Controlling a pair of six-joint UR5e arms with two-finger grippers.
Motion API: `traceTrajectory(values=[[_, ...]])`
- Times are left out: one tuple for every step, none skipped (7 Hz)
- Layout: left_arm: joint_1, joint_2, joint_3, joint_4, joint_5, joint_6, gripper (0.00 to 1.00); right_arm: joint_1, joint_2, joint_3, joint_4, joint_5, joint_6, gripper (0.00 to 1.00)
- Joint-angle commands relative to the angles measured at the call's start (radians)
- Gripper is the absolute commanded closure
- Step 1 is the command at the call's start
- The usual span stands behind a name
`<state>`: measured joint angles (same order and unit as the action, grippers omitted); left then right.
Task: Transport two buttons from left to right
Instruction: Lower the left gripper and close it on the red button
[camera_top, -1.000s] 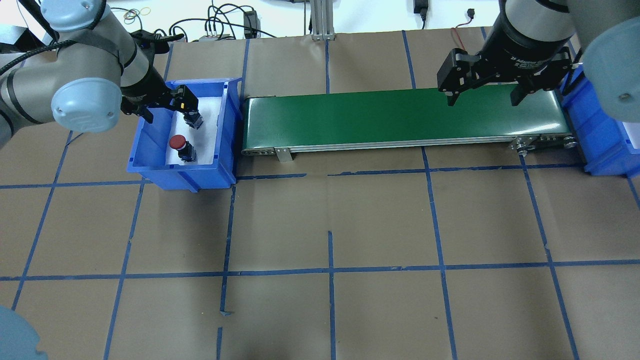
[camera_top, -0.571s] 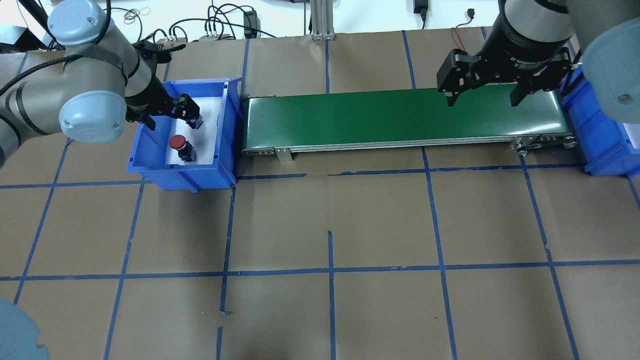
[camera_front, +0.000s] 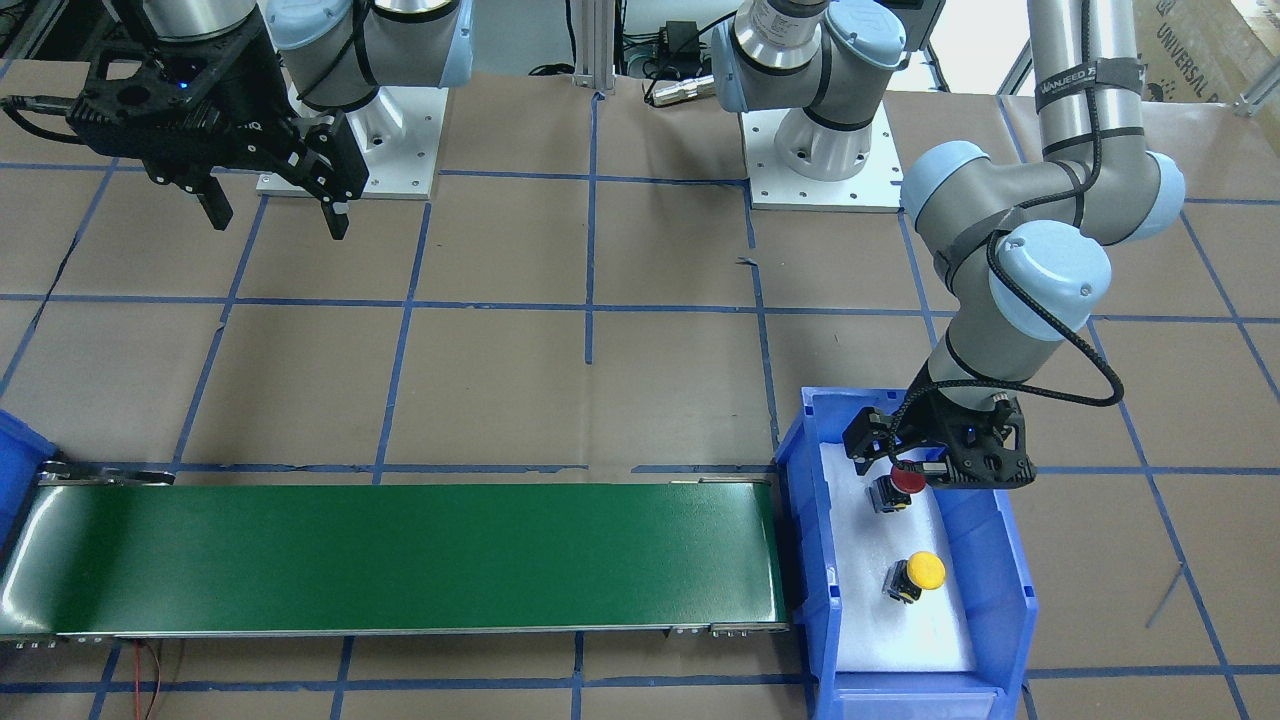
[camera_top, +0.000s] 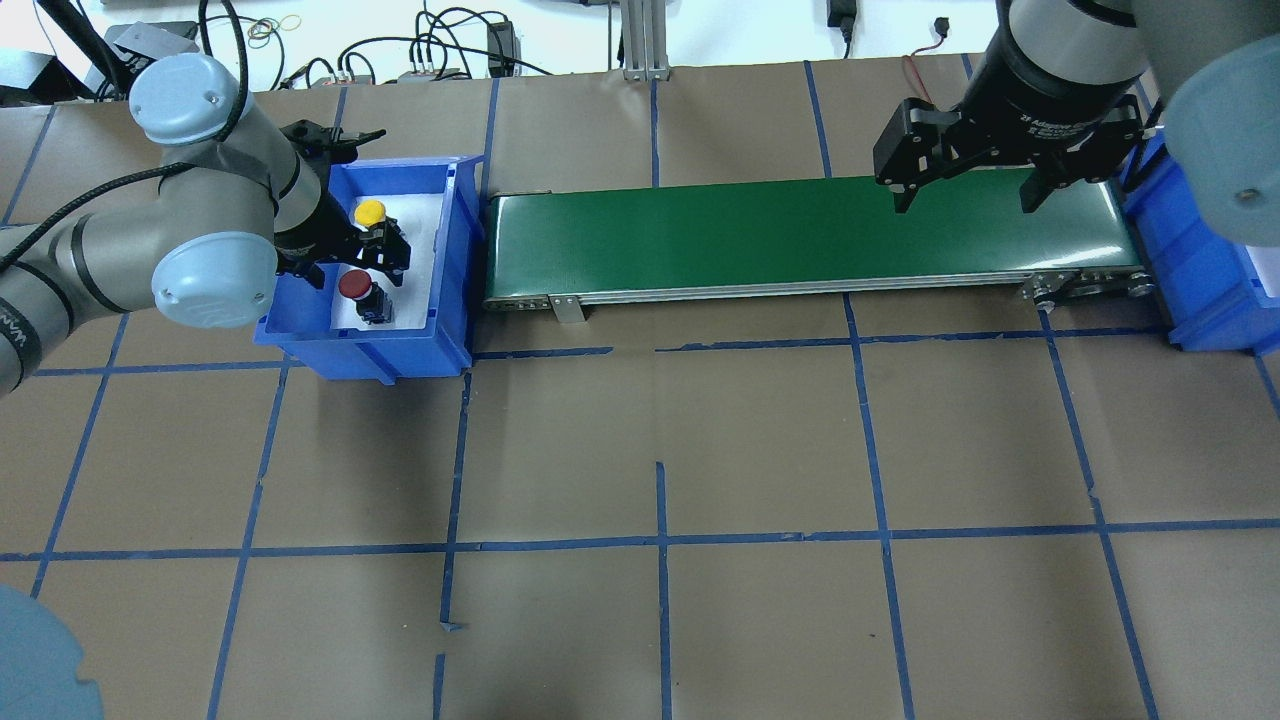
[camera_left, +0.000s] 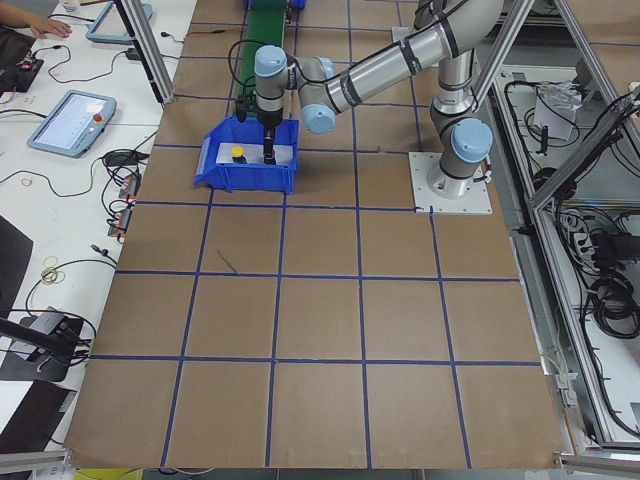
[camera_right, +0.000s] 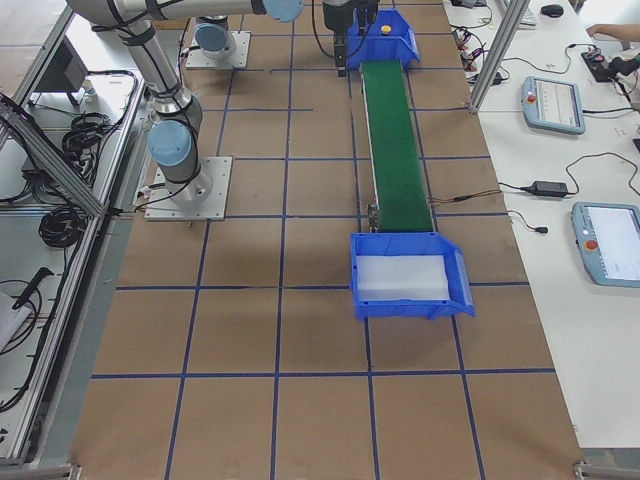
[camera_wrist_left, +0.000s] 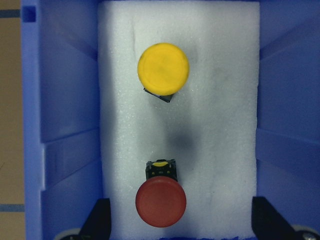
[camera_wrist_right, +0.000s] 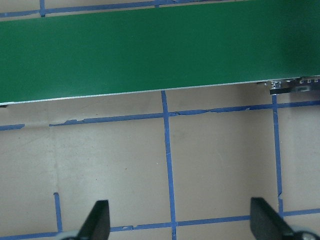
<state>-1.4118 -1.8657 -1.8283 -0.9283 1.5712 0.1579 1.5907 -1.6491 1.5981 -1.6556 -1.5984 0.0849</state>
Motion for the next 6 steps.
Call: traceTrajectory(values=[[0.001,-0.016,-0.019,-0.006,0.009,0.002,0.03,0.0,0.0,0.0,-0.001,0.0,-0.001,0.0],[0.002,-0.018,-0.019,-0.006,0.009,0.003,0.03,0.002,0.0,0.0,-0.001,0.0,-0.001,0.0],[0.002,-0.029,-0.013,-0.006,0.007,0.003,0.03,-0.002,0.0,0.0,0.0,0.0,-0.001,0.0],[0.002,-0.035,0.0,-0.007,0.009,0.005,0.04,-0.002,0.0,0.0,0.0,-0.002,-0.001,0.0],[0.002,-0.036,0.004,-0.007,0.009,0.005,0.04,-0.003,0.0,0.0,0.0,-0.002,-0.001,0.0],[0.004,-0.038,0.024,-0.007,0.007,0.005,0.04,-0.002,0.0,0.0,0.0,0.0,-0.001,0.0]])
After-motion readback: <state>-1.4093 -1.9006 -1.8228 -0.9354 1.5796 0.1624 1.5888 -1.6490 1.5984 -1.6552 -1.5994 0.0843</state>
